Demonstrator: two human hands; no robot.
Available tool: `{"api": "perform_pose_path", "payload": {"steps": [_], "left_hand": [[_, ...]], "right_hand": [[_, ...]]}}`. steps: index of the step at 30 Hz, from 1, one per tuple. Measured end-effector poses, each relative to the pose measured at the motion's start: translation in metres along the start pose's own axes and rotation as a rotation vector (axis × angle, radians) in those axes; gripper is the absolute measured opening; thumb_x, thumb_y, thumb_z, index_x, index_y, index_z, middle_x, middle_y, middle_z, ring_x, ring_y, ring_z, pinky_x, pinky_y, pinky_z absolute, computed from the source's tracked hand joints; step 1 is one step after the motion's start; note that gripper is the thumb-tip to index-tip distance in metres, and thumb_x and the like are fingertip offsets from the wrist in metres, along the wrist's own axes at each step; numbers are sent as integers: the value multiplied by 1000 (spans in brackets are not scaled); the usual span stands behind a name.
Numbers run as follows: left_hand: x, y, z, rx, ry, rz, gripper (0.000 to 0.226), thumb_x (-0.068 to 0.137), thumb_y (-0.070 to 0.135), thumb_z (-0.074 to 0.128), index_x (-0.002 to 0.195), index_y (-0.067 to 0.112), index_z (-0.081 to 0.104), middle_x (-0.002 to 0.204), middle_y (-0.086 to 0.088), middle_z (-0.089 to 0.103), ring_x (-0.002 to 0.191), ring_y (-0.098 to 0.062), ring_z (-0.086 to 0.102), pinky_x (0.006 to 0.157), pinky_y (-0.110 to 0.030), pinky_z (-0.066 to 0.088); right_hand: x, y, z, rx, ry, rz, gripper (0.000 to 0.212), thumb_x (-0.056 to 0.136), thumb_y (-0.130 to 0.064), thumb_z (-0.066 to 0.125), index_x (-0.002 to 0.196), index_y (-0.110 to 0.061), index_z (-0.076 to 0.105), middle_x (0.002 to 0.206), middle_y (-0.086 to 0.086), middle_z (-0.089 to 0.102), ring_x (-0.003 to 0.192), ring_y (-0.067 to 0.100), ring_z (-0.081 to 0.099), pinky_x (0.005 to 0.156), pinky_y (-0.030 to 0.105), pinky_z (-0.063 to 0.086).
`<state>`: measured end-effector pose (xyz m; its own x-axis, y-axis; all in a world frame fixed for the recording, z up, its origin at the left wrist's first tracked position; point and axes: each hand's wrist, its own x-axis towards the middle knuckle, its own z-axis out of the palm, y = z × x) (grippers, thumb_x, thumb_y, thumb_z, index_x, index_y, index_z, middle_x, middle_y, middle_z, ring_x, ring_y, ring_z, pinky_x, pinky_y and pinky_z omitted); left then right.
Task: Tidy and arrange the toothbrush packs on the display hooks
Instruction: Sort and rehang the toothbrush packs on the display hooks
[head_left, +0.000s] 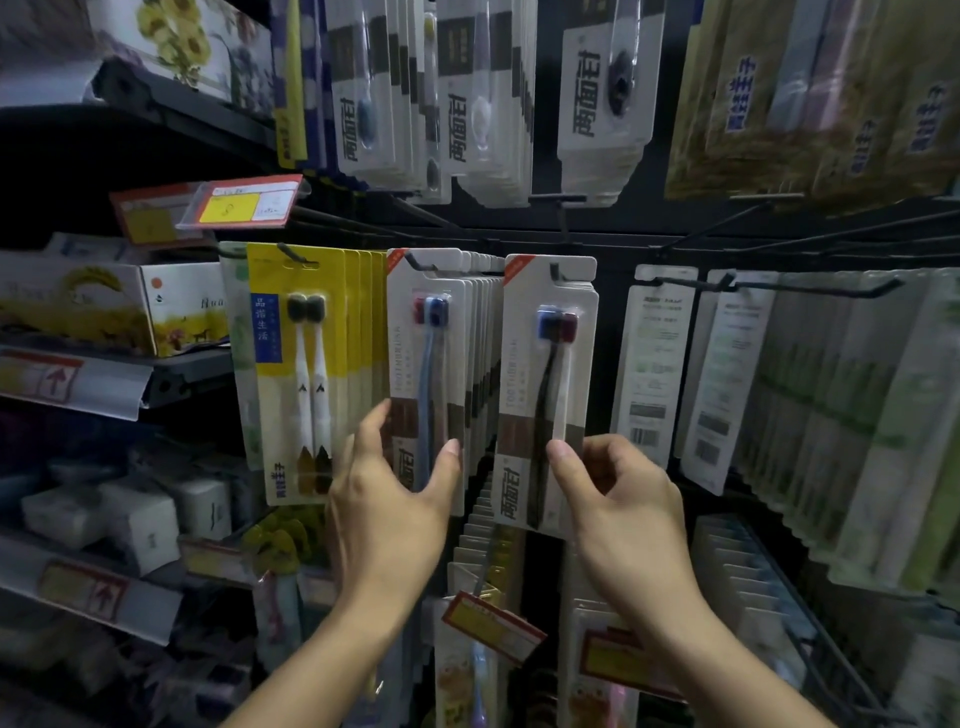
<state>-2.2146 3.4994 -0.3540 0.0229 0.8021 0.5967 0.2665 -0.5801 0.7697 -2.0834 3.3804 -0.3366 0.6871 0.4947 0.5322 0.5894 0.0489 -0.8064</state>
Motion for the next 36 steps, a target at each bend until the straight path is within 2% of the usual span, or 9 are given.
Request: {"api": "perform_pose_path", "payload": {"steps": [5, 10, 17, 21, 25, 30, 36], "left_hand": [[5, 0, 5, 19, 35, -11, 78, 88, 50, 77, 154, 26, 45, 143, -4, 62, 130, -24, 59, 108, -46, 52], [7, -2, 6, 58, 52, -5, 76, 90, 45, 78, 156, 24, 45, 146, -5, 61, 132, -25, 58, 102, -32, 45], [5, 2, 8, 68, 38, -2, 78, 92, 42, 76, 159, 22, 39, 152, -6, 56, 139, -25, 51, 112, -35, 41], [3, 3, 7, 62, 15, -10, 82, 92, 38, 77, 160, 19, 35, 156, -6, 52, 143, -26, 48, 117, -38, 38], [1, 5, 4, 63, -5, -20, 87, 92, 39, 77, 163, 19, 30, 162, -6, 44, 148, -25, 42, 119, -40, 35], [-1, 11, -2, 59, 1, -20, 91, 91, 37, 78, 164, 23, 26, 164, -4, 41, 148, -25, 41, 119, -39, 34], [-5, 19, -5, 53, 17, -8, 95, 88, 29, 82, 163, 25, 24, 159, -2, 39, 145, -21, 39, 114, -31, 28]], "right_hand": [[4, 1, 0, -5, -18, -2, 22, 96, -51, 64, 92, -30, 70, 81, -10, 71, 81, -5, 64, 67, 19, 53], [8, 1, 1, -21, -25, 20, 24, 95, -53, 64, 97, -30, 70, 86, -10, 71, 82, 3, 65, 74, 26, 56], [8, 0, 0, -83, -3, 50, 26, 93, -60, 63, 93, -34, 64, 87, -12, 68, 83, 3, 64, 72, 26, 55], [7, 1, -2, -99, -3, 68, 32, 92, -63, 62, 93, -31, 66, 87, -12, 69, 83, 3, 64, 75, 31, 58], [5, 1, -4, -128, -6, 95, 27, 92, -62, 64, 91, -35, 61, 90, -14, 68, 85, 3, 63, 79, 35, 59], [1, 0, -6, -134, -16, 112, 25, 92, -59, 66, 98, -35, 62, 95, -14, 66, 90, 4, 62, 83, 37, 59], [-7, -1, -14, -161, -44, 108, 21, 91, -54, 68, 96, -35, 61, 99, -14, 65, 94, 6, 62, 87, 39, 58]]}}
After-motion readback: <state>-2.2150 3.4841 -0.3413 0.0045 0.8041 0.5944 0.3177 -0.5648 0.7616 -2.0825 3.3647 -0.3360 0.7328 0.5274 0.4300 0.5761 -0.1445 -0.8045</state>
